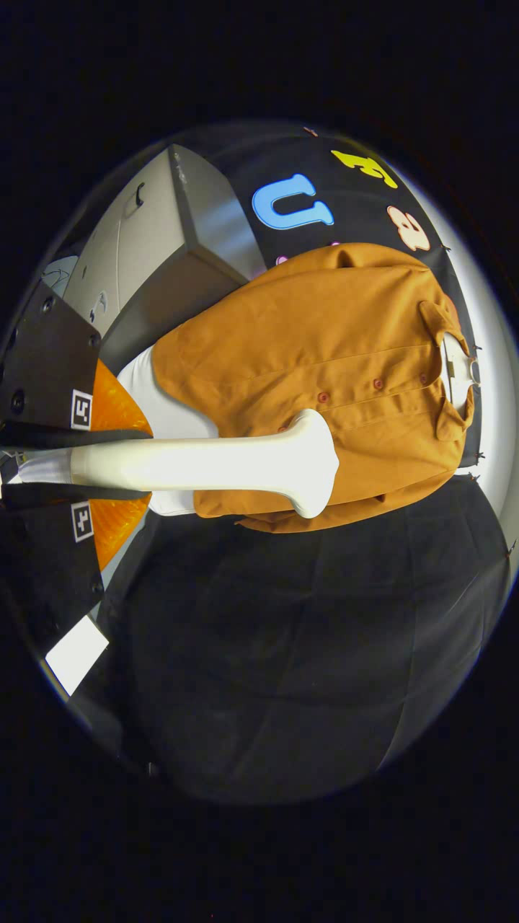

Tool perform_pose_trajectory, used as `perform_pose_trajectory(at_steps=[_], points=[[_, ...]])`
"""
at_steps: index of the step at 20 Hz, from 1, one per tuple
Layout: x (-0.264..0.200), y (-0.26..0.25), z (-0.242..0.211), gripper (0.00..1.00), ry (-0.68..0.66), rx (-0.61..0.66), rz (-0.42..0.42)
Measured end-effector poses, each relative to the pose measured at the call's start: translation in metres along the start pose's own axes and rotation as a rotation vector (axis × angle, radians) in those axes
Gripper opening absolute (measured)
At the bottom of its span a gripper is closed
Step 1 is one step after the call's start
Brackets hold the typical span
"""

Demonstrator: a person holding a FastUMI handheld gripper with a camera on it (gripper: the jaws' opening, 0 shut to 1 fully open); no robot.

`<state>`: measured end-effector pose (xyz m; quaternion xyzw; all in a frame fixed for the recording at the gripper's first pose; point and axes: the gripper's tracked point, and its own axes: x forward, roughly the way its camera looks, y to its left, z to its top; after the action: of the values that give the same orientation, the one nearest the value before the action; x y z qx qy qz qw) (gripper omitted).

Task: Iron the clothes twice with a garment steamer, once on the left side and once on the right side.

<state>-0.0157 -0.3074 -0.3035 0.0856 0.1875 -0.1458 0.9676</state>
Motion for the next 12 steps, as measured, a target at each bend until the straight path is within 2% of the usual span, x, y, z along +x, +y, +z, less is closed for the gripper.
perform_pose_trajectory(at_steps=[7, 12], points=[[-0.03, 0.037, 0.096, 0.21, -0.174, 0.0, 0.036], [-0.055, 0.067, 0.137, 0.21, -0.245, 0.002, 0.079]])
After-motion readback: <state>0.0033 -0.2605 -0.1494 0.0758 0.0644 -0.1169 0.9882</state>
